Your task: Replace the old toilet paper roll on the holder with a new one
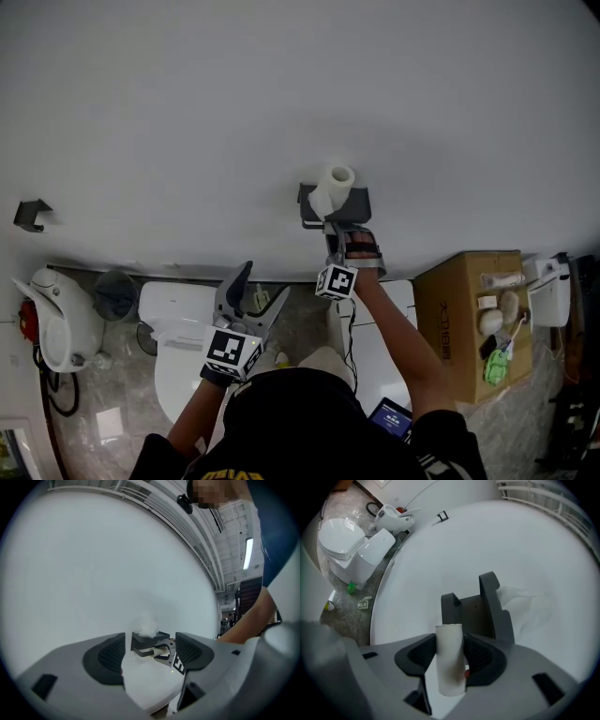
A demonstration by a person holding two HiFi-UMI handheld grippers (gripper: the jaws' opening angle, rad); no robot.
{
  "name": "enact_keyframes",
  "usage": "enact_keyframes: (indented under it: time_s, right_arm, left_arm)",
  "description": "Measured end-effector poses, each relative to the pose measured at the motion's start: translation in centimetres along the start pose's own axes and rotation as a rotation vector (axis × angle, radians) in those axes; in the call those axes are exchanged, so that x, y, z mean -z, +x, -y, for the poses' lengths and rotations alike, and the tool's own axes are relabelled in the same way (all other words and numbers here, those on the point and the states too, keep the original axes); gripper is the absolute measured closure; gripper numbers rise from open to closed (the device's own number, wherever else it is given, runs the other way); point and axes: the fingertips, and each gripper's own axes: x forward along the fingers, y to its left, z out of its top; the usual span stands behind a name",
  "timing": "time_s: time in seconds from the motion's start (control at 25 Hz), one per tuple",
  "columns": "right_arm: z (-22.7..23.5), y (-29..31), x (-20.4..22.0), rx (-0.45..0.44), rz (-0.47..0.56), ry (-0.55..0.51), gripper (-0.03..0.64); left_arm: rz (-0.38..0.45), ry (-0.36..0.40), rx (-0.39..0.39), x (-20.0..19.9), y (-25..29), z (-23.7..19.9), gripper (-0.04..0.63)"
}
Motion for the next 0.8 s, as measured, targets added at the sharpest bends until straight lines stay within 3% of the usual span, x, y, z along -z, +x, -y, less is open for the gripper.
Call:
enact_keyframes:
  time_s: [0.8]
  right_arm:
    - [0.2, -0.3, 2.6, -0.001, -0.059, -0.010, 0.431]
  left_arm:
    - [-0.003, -0.012, -0.011, 0.5, -0.2, -0.8, 0.253]
